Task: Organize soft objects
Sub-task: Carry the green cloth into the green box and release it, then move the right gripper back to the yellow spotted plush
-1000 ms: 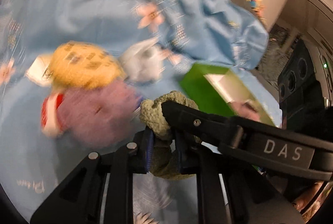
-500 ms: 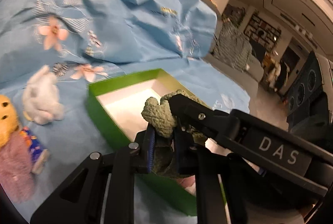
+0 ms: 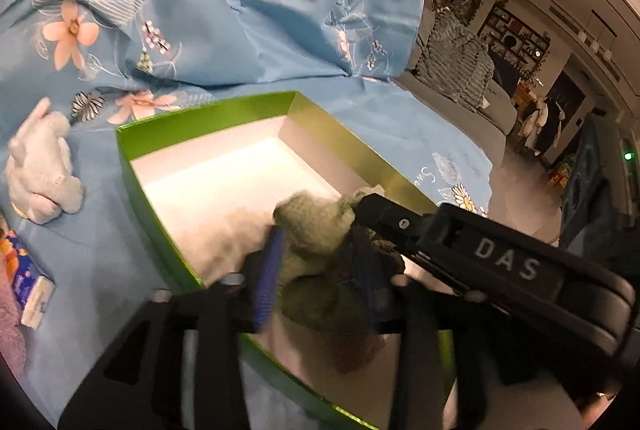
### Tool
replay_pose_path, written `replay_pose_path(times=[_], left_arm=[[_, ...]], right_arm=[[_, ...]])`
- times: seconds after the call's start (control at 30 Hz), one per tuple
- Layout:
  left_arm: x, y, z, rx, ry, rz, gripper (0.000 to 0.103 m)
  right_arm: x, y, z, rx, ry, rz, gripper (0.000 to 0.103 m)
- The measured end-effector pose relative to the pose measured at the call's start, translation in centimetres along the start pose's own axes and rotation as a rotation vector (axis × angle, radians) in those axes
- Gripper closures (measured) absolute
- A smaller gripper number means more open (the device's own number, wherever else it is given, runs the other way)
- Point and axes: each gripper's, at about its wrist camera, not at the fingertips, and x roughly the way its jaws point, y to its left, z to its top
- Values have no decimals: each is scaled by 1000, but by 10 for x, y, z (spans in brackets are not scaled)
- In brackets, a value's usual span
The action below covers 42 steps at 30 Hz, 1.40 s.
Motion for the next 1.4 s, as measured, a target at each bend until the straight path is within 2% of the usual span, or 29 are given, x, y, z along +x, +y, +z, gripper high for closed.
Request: replay_pose_path(times=[0.07,0.1,0.13,0.17,0.23,0.33,0.47,0.63,0.7,0.8,0.83,0.93,1.0,1.13,1.2,1.3,1.4], left_arm=[[-9,2,1,16,-30,34,40],[-15,4,2,16,-46,45,36],[-20,7,2,12,-58,52,30],[-27,10,2,2,-72,58,24],[-46,21,1,-16,-108,69,22],[-73,35,-5,-41,-143,109,10],[-108,57,-21,-88,-177,180,2],[-145,98,-54,-152,-177,318,1],[-159,121,-72,-223,-176,383,1],[-177,149,-95,-318,-180,411,1],[-185,160,-104,-361,-200,445,1],[-199,181,-118,-440,-221,530,1],[-206,194,-124,-485,-228,549,1],[-220,214,-130,-569,-242,615,1],[-223,218,-131,-592,-242,636,1],[-229,228,-134,-636,-246,652,1],[-233,234,-135,-662,-248,689,1]], right_arm=[[-1,-1,-1,-5,-15,-19,68],[-4,0,-1,-11,-28,-11,65],[-6,1,-1,-13,-38,-1,54],[-7,2,-1,-15,-45,6,37],[-14,6,-3,-20,-84,20,26],[-22,14,-6,-43,-127,33,26],[-24,27,-9,-80,-129,54,21],[-26,45,-17,-131,-130,82,14],[-24,53,-22,-160,-125,83,10],[-22,65,-29,-198,-126,87,8],[-21,69,-32,-210,-122,96,8],[-17,81,-41,-230,-98,142,8],[-15,88,-47,-248,-80,181,7],[-5,111,-65,-295,20,346,4],[1,123,-74,-306,58,386,4],[22,153,-93,-351,159,411,4],[41,189,-111,-442,233,397,4]])
